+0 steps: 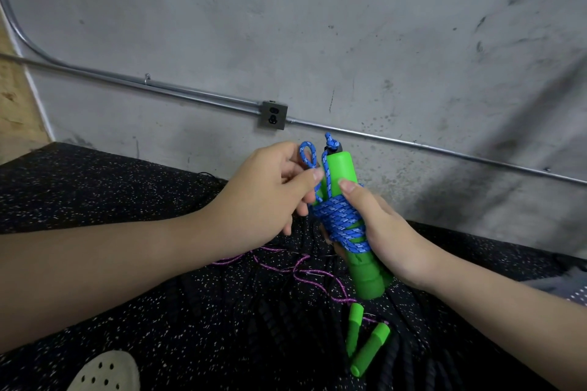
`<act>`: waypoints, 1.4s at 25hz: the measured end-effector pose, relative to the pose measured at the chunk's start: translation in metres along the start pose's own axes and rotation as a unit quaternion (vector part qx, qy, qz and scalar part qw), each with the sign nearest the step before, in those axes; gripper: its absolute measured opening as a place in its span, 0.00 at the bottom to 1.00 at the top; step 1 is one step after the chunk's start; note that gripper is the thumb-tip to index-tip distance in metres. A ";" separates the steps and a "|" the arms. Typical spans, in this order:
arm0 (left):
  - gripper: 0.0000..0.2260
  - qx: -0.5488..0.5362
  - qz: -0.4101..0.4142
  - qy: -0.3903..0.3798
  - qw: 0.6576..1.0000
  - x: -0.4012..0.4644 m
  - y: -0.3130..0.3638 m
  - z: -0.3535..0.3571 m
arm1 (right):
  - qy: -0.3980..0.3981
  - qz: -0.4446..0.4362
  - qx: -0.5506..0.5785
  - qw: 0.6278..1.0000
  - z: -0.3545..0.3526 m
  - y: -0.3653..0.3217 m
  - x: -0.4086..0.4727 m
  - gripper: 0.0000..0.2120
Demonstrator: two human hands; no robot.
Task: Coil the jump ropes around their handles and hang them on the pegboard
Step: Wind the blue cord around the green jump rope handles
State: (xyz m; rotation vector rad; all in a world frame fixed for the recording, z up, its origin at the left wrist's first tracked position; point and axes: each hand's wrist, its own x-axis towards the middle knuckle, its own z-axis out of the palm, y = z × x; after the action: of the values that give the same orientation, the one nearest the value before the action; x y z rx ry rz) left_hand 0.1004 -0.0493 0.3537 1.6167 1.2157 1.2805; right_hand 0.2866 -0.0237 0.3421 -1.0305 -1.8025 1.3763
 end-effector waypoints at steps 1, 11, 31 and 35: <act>0.07 0.000 0.006 0.001 1.000 -0.001 0.001 0.001 | 0.002 0.003 0.007 1.000 0.000 0.000 0.000 0.24; 0.10 0.033 0.009 0.074 0.997 -0.006 0.017 0.003 | 0.054 0.001 0.035 0.998 -0.002 -0.001 0.004 0.28; 0.03 -0.077 -0.053 0.013 0.996 -0.004 0.009 -0.004 | 0.050 -0.050 0.001 0.998 -0.001 0.000 0.003 0.25; 0.04 -0.102 -0.062 0.020 0.993 -0.004 0.007 -0.001 | 0.044 -0.049 0.013 0.998 0.000 0.002 0.004 0.28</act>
State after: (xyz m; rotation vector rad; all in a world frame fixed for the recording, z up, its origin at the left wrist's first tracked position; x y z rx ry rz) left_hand 0.1012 -0.0549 0.3597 1.3560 1.1498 1.3173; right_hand 0.2853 -0.0194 0.3403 -0.9606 -1.7416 1.2723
